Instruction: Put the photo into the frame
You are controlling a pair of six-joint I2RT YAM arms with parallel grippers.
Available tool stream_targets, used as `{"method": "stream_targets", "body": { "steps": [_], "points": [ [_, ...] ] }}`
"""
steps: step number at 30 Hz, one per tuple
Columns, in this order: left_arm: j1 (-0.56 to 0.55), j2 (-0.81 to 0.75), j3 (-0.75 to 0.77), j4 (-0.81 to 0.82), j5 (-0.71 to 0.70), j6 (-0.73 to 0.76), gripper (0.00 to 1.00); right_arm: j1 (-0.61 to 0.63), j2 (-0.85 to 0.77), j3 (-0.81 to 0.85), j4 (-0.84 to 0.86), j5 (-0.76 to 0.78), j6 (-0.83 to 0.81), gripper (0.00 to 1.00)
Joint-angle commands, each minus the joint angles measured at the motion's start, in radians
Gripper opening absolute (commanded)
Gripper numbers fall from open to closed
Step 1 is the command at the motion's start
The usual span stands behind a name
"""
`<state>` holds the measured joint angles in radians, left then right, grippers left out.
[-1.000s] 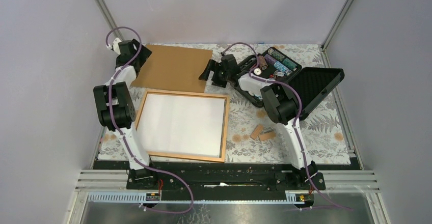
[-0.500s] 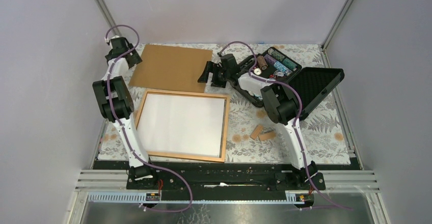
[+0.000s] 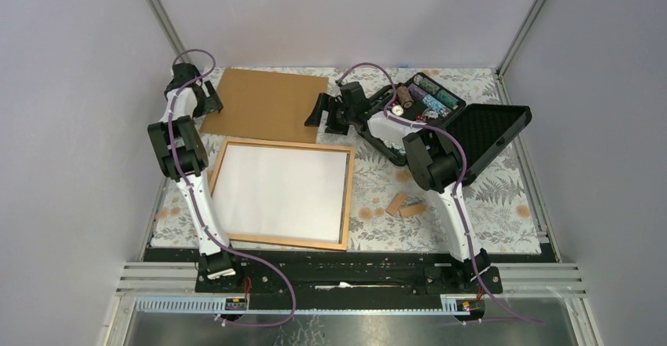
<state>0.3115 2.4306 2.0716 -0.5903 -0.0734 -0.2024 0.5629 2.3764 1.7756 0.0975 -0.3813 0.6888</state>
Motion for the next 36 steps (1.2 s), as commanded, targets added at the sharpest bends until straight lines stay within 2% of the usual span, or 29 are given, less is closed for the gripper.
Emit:
{"method": "stream_targets", "body": {
  "steps": [1,6,10,21,30,36],
  "points": [
    [0.021,0.015,-0.002,-0.069,0.107,-0.062,0.99,0.005,0.003,0.033,-0.031,0.068,0.037,1.00],
    [0.021,-0.011,-0.034,-0.082,0.221,-0.127,0.99,0.007,-0.013,0.022,-0.066,0.147,0.064,1.00],
    [0.021,-0.021,-0.045,-0.080,0.281,-0.157,0.99,0.010,0.019,0.049,-0.081,0.140,0.065,1.00],
    [0.028,-0.059,-0.098,-0.066,0.436,-0.230,0.98,0.061,0.181,0.262,-0.166,0.104,0.103,0.99],
    [0.028,-0.155,-0.268,0.072,0.638,-0.315,0.96,0.033,0.121,0.263,-0.050,0.034,0.114,0.99],
    [0.026,-0.206,-0.375,0.156,0.705,-0.371,0.95,0.022,0.018,0.250,0.059,-0.054,0.165,0.99]
  ]
}}
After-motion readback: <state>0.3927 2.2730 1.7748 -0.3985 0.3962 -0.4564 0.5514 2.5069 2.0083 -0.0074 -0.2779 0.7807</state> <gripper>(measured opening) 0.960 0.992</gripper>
